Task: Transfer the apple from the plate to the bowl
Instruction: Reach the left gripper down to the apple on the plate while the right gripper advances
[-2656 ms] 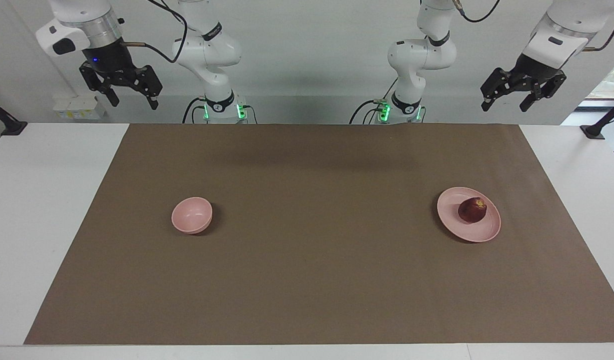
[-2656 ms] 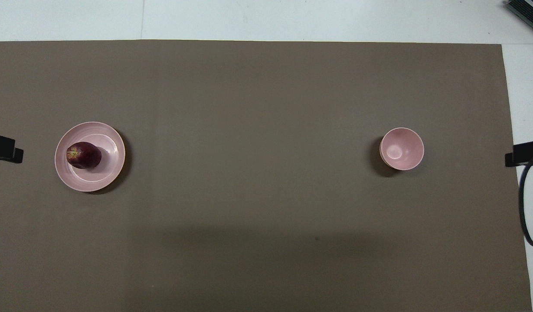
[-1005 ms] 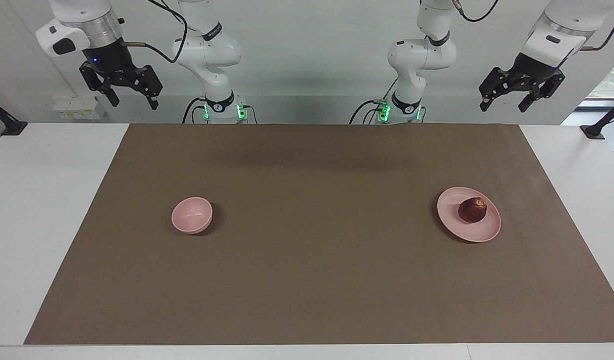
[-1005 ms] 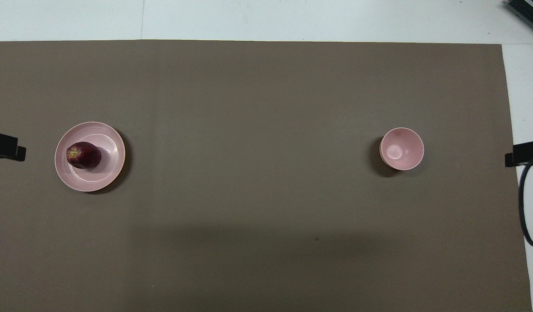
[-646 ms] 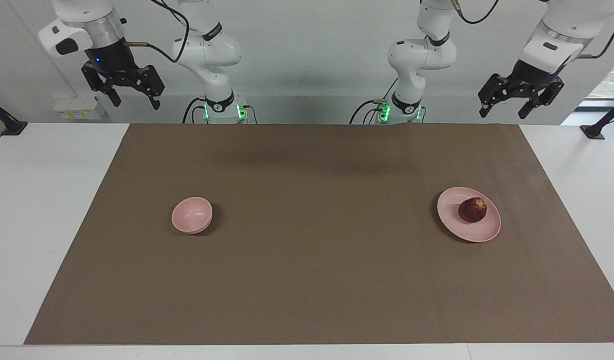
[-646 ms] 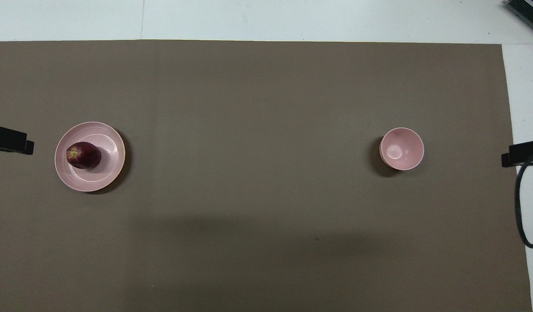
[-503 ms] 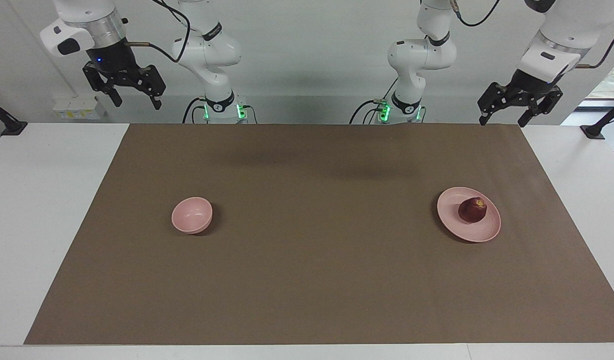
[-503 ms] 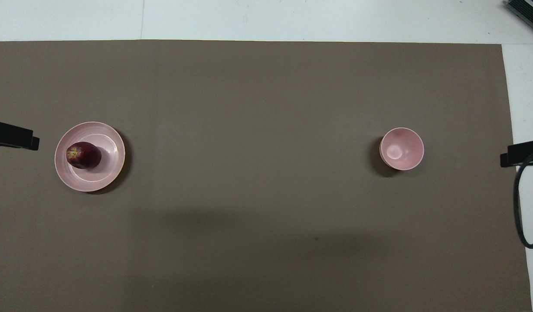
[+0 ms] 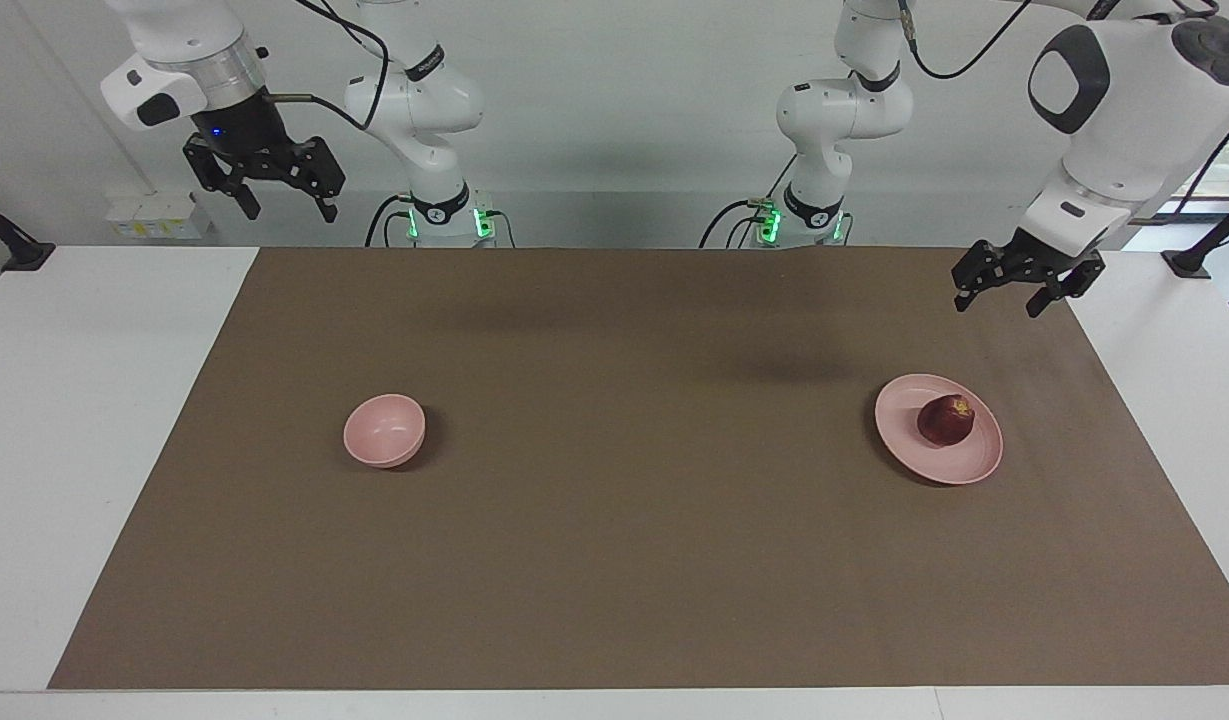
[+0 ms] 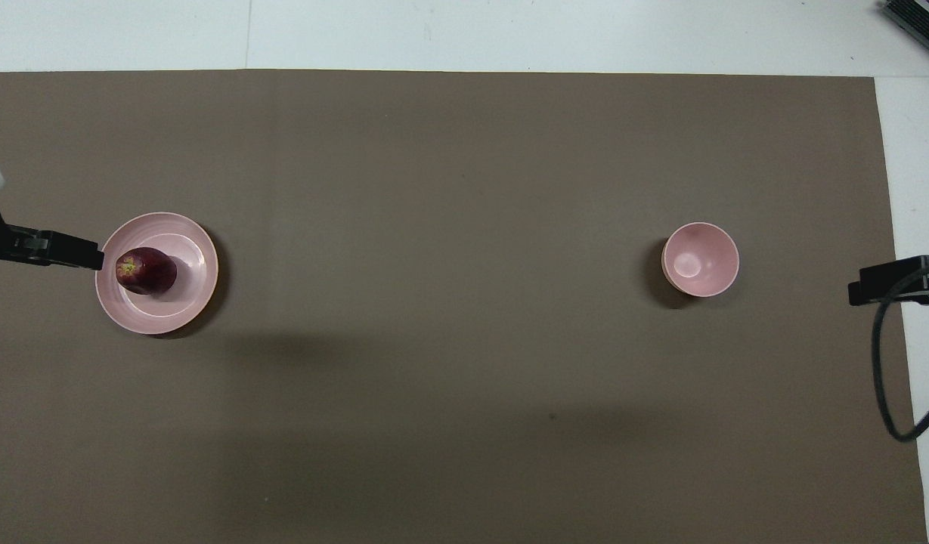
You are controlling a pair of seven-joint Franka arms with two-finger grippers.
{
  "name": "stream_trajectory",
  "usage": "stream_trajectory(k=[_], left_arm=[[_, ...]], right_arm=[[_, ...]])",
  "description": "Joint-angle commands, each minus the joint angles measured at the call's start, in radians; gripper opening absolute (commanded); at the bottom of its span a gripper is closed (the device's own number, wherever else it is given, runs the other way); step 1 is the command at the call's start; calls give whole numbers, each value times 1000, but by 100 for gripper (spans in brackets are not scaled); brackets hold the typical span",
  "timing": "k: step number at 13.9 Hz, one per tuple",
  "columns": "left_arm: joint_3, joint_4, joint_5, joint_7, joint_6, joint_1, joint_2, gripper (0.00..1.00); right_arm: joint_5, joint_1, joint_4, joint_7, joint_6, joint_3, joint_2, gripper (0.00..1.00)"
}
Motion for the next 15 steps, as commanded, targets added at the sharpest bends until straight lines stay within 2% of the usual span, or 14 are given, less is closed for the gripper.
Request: stream_trajectory(k=[1,4,6,8,11,15], left_arm=[[-4,-128,-7,68,136,26,-26,100],[-4,-248,-8,80,324,34,-11,100],[-4,-303,-8,80,401,41,9,100],[-4,-340,-10,79,495,46,43,100],[-4,-368,-13,77,634,67,104,100],[-4,-406,-79,77,696,69,104,100]], right_arm=[[22,-4,-59,-29,20,2,-33,100],[22,22,-60,-20,59,2,-30,100],[25,36,-62,-18,60,3,-24,100],[65,53,-69,-12,82,2,-20,100],[88,68,-134,16,134,3,-27,100],[116,103,-204,45,198,6,-25,100]])
